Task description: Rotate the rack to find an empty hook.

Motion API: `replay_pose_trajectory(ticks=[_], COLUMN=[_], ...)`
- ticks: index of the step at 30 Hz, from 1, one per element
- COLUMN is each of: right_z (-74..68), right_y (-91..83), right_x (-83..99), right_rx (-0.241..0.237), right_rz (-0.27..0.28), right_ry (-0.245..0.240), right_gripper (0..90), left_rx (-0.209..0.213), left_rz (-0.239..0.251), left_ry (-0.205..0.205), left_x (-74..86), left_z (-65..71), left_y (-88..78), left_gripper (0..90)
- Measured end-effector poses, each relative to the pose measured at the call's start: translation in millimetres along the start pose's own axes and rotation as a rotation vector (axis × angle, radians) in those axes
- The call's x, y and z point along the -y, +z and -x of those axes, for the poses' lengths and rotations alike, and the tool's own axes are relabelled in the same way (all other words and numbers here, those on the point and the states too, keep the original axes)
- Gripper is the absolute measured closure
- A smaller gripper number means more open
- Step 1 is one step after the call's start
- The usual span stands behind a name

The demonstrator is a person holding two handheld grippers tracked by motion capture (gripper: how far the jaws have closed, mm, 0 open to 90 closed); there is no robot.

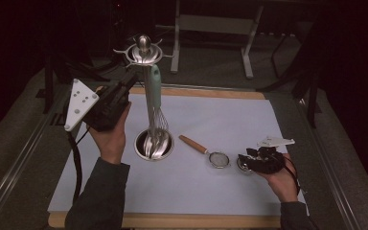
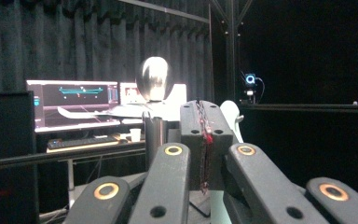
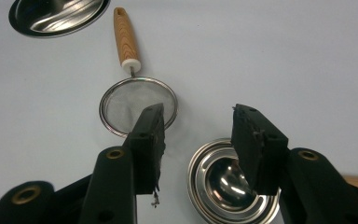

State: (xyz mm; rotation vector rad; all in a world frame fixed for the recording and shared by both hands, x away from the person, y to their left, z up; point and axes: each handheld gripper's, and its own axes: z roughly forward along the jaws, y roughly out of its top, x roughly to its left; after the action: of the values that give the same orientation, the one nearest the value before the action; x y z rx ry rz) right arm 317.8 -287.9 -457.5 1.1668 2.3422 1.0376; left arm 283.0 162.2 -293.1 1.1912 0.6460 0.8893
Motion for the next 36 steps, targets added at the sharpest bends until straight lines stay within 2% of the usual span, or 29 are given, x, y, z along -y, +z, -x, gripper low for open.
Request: replay_pose_trajectory(ticks=[12,15,17,36], right_z=[0.7,1.6,1.8,2.6], right_y=[-1.3,-1.9,-2.1,-3.0], right_x=[1.7,2.1,2.1,3.3], right_rx=[0.006,0.011,0.011,0.012], right_rz=[-0.003,-0.004,-0.004,-0.002], right_ry=[0.011,0.009,0.010,0.010], right_gripper=[53.8,53.8,53.8,53.8], left_rx=[-0.030,-0.036,-0.038,-0.098], left_rz=[-0.006,-0.013,-0.015,-0.030], left_ry=[-0.011,0.016,0.019,0.014], left_x=[-2.5,-3.2,-3.8,-3.5], left_z=[-10.7,-10.4,-10.9,-29.5], left_y=[2.5,3.3,3.6,7.9], left_gripper=[89.5,89.5,89.5,89.5])
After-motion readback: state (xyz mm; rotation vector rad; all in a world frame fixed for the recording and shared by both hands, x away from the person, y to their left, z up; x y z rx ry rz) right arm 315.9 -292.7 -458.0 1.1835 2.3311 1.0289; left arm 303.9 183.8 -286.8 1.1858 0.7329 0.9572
